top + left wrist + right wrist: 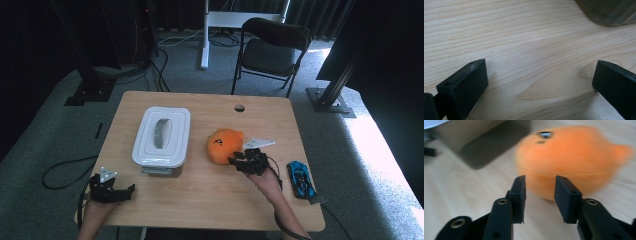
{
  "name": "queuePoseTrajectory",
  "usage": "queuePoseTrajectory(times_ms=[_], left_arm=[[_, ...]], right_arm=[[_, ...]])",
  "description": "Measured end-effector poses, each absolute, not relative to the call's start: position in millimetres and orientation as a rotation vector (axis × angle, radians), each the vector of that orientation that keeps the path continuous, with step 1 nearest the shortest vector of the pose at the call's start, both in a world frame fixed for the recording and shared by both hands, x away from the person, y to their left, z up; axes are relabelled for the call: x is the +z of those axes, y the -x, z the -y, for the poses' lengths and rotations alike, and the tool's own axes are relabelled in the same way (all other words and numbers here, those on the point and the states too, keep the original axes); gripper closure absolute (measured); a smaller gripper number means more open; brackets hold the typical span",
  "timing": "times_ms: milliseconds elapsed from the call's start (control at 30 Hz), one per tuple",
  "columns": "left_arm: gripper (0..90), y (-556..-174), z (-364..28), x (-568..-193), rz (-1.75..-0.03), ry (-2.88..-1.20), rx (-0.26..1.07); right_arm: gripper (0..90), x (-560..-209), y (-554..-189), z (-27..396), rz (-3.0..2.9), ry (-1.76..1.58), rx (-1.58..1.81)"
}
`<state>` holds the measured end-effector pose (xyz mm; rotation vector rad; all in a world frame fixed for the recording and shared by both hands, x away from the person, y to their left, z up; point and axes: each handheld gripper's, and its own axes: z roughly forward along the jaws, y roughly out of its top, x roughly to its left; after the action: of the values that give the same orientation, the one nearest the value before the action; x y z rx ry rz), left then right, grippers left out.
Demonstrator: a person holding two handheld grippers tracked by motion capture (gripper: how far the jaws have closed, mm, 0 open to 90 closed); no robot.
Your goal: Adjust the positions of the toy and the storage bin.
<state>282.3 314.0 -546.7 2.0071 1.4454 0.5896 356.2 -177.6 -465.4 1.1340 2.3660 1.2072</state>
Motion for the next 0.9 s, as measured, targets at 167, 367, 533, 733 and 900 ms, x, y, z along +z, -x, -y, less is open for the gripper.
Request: queuePoseTrajectory(times_ms=[167, 367, 533, 733, 900], left_arm=[[0.5, -282, -314, -547, -1.445, -2.007, 0.590], [0.5, -282, -314, -547, -1.445, -2.007, 0.589], [0.5, -282, -314, -547, -1.446, -2.006, 0.590], [0.5, -282, -314, -547, -1.445, -2.007, 0.590], [0.5, -282, -314, -547, -1.445, -2.008, 0.590]], right_arm=[[56.7, -468, -370, 197, -2.356, -1.171, 1.165], [53.1, -483, -385, 198, -2.385, -1.183, 1.135], [58.1, -491, -391, 193, -2.409, -1.177, 1.169], [83.3, -490, -389, 187, -2.426, -1.168, 1.152], [89.8, -490, -384, 183, -2.395, -1.200, 1.118]])
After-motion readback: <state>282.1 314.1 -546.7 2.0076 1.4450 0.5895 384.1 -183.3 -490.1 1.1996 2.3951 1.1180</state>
